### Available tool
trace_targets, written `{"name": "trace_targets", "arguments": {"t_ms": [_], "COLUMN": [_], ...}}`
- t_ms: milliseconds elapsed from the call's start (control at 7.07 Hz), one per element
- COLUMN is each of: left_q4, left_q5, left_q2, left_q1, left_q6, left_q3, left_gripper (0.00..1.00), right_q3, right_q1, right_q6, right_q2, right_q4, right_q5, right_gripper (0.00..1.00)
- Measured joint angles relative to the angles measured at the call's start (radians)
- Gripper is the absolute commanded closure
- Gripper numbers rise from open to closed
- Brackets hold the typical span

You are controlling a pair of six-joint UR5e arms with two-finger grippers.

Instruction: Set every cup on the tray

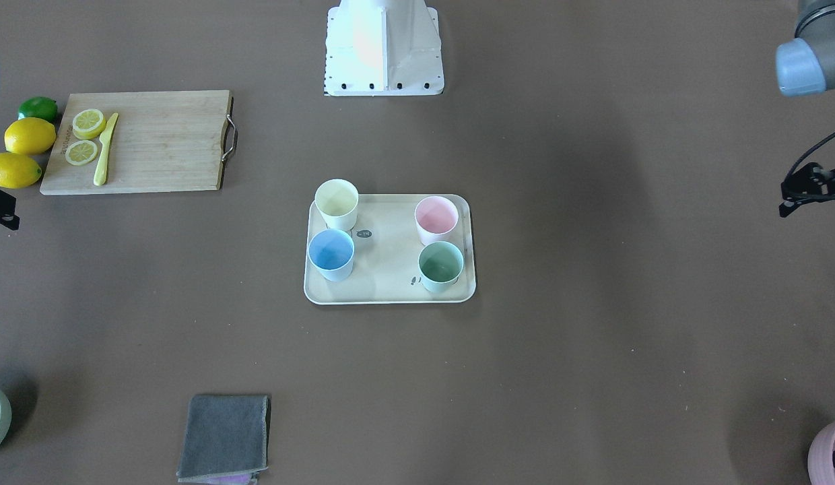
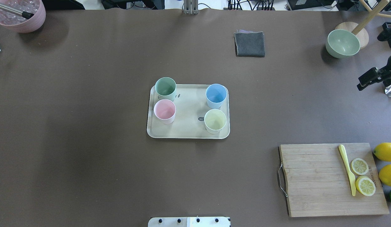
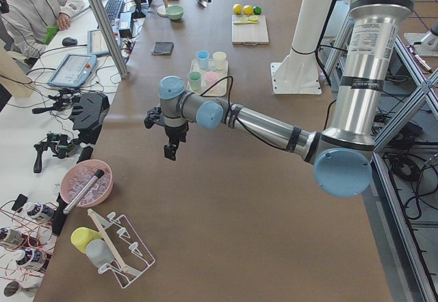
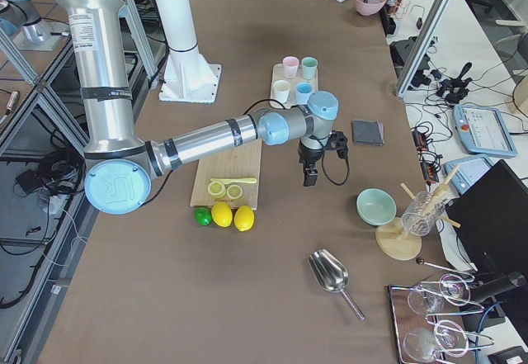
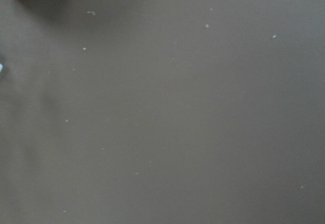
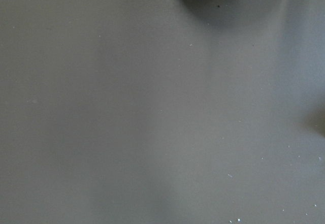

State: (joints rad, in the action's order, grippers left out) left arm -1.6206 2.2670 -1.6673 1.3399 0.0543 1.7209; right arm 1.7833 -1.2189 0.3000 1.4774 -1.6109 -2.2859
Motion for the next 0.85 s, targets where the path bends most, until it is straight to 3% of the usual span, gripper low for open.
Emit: {"name": "trace_targets", "arguments": {"t_ms": [424, 848], "left_q4": [0.003, 0.0], "left_q5": [0.047, 0.05], "left_q2": [0.06, 0.086], "left_q1": [0.106, 0.12], "left_q6": [-0.117, -0.115], "left_q3": [-0.047, -0.052], "left_gripper": [0.02, 0.02], "right_q3": [-0.012, -0.029], "right_q1": [-0.055, -0.084], "right_q6": [-0.113, -0.175], "right_q2": [0.05, 0.072], "right_q4": [0.0, -0.001], "right_q5": [-0.025, -0.025], "right_gripper": [0.0, 0.0]}}
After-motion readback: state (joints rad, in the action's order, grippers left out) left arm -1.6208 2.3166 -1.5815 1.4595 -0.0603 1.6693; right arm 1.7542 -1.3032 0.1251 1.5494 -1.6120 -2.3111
